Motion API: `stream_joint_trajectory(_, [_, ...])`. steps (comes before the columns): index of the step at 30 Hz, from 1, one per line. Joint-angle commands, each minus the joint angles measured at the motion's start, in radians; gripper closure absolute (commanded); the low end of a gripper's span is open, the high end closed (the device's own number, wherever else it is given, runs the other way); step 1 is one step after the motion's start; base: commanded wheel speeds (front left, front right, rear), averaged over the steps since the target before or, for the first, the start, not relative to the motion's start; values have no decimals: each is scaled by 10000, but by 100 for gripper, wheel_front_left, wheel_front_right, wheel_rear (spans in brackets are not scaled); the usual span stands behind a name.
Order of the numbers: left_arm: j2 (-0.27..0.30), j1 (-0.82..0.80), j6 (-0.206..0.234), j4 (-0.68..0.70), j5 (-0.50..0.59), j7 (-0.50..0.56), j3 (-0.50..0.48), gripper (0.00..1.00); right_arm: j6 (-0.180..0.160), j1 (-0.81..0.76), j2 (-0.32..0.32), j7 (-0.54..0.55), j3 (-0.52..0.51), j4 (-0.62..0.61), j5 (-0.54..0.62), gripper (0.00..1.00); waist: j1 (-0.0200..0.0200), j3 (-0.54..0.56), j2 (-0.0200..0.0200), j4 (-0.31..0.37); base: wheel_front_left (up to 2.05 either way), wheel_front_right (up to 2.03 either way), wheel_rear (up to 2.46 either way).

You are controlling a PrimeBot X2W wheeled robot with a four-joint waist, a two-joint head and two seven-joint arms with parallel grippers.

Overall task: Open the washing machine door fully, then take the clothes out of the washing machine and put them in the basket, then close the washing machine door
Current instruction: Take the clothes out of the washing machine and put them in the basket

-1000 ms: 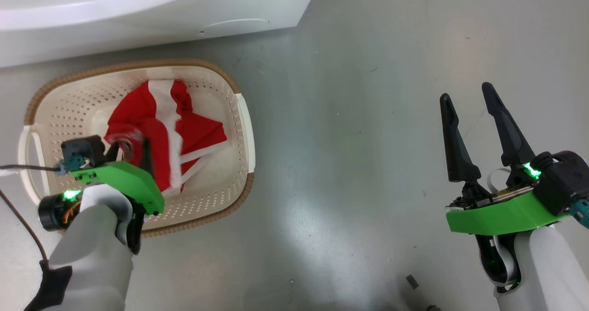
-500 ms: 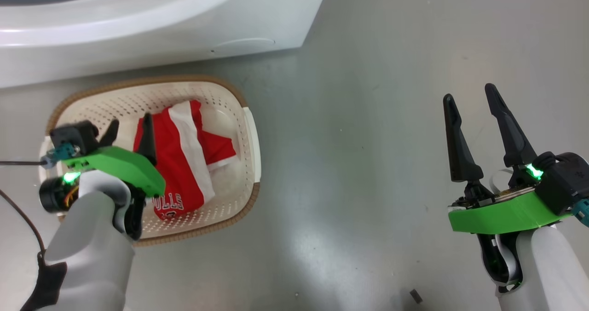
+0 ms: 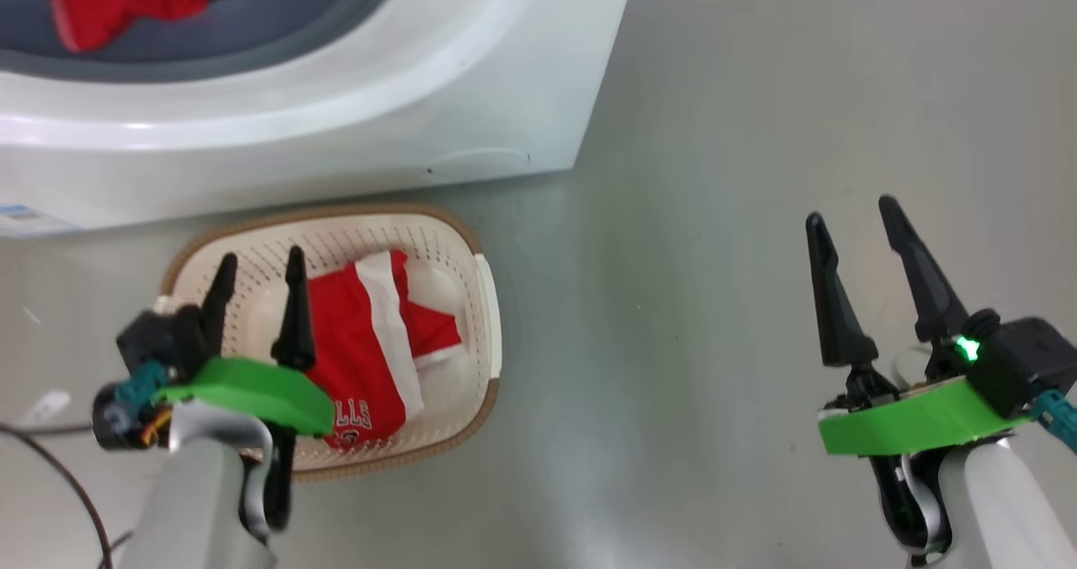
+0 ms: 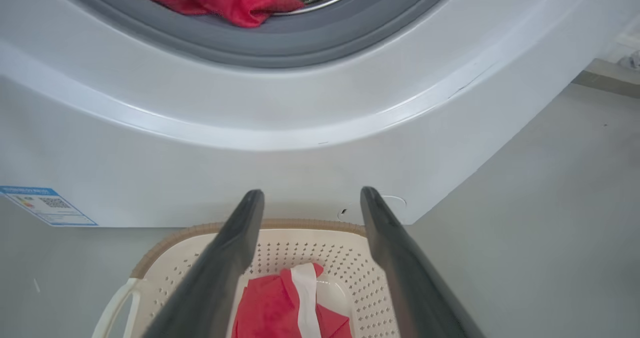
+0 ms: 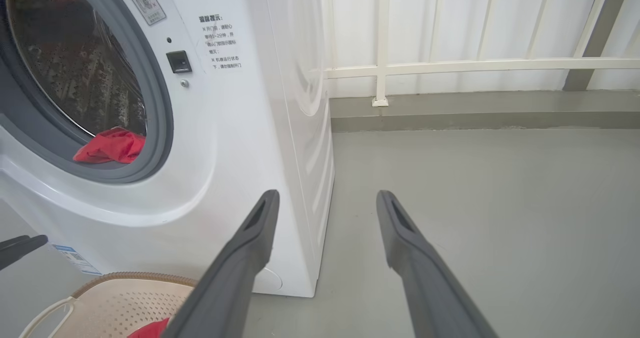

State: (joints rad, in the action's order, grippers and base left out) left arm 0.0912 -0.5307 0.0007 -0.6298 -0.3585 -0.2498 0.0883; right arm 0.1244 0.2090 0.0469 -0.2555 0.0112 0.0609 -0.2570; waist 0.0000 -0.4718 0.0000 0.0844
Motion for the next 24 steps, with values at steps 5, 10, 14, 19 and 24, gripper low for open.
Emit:
stream_joint_trajectory(5, [-27, 1336, 91, 1846, 436, -119, -474, 0, 63, -401, 33, -63, 165, -114, -59, 0, 0, 1153, 0, -202, 0, 0, 0])
stream_joint_trajectory(10, [-157, 2206, 243, 3346, 838, -119, -565, 0, 63, -576, 33, -63, 84, -139, 183, 0, 0, 1644, 0, -219, 0, 0, 0])
stream_joint_trajectory(14, [-230, 2847, 383, 4398, 1125, -119, -661, 0, 63, -765, 33, -63, 26, -225, 423, 0, 0, 1981, 0, -207, 0, 0, 0])
stream_joint_trajectory(19, [-291, 3615, 539, 5329, 1470, -120, -709, 0, 63, -1105, 33, -63, -45, -296, 797, 0, 0, 2445, 0, -182, 0, 0, 0])
stream_joint_trajectory(24, [-329, 4289, 592, 5882, 1593, -120, -725, 0, 63, -1468, 33, -63, -162, -404, 1130, 0, 0, 2955, 0, -154, 0, 0, 0])
